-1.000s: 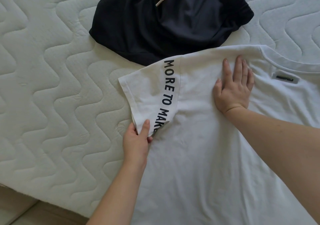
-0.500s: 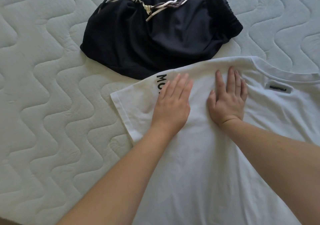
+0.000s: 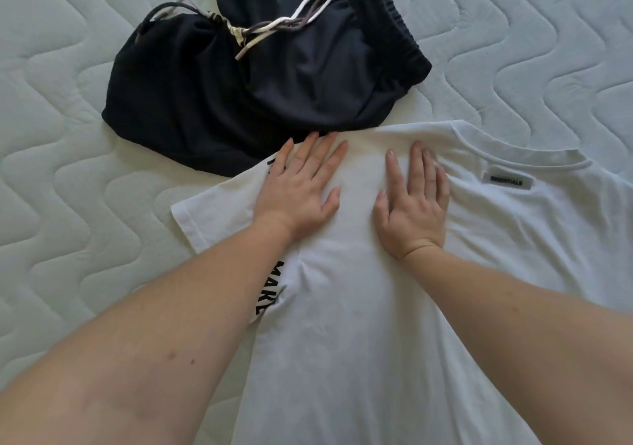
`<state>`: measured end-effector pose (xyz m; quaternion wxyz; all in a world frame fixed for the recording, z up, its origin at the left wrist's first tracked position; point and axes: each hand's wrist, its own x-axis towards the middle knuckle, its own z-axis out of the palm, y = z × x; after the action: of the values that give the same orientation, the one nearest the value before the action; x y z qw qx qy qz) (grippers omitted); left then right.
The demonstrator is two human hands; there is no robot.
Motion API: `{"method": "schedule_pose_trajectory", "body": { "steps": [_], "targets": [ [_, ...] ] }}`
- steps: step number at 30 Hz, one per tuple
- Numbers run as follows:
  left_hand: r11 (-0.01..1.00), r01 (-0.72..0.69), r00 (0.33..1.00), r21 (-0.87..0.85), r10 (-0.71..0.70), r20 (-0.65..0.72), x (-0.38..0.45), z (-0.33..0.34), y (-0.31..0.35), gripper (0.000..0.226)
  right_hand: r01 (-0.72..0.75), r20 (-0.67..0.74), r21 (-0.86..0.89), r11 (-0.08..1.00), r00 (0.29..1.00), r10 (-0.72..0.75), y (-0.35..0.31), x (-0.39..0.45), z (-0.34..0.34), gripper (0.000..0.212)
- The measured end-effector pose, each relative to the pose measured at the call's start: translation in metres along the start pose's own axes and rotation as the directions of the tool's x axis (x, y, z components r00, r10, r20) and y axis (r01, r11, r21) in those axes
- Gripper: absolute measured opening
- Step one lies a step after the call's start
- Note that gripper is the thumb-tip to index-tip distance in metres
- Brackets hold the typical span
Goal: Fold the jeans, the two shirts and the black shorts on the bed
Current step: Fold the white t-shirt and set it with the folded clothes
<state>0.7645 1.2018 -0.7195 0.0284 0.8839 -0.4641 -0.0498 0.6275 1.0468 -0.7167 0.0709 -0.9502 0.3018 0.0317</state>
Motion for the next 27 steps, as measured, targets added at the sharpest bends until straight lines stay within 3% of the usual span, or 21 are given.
{"method": "schedule_pose_trajectory", "body": {
  "steps": [17,21,24,27],
  "targets": [
    [0.998,-0.015,1.0,0.065,0.015,0.01,0.001,0.005,0.0,0.069,0.013,0.083,0.005,1.0,0.996,-0.014,0.001,0.003,0.002,0.066],
    [0.999,-0.015,0.997,0.045,0.012,0.072,0.001,-0.003,0.002,0.069,0.009,0.152,0.01,1.0,0.988,-0.011,0.0,0.004,-0.006,0.066],
    [0.999,0.0,0.993,0.033,-0.004,0.115,0.001,-0.007,0.003,0.068,0.068,0.251,0.081,0.994,0.964,-0.086,0.007,0.007,-0.021,0.07],
    [0.998,0.03,0.99,0.048,-0.036,0.139,0.0,-0.01,0.005,0.068,0.091,0.228,0.105,0.99,0.967,-0.113,0.041,-0.02,-0.036,0.074]
  ]
}}
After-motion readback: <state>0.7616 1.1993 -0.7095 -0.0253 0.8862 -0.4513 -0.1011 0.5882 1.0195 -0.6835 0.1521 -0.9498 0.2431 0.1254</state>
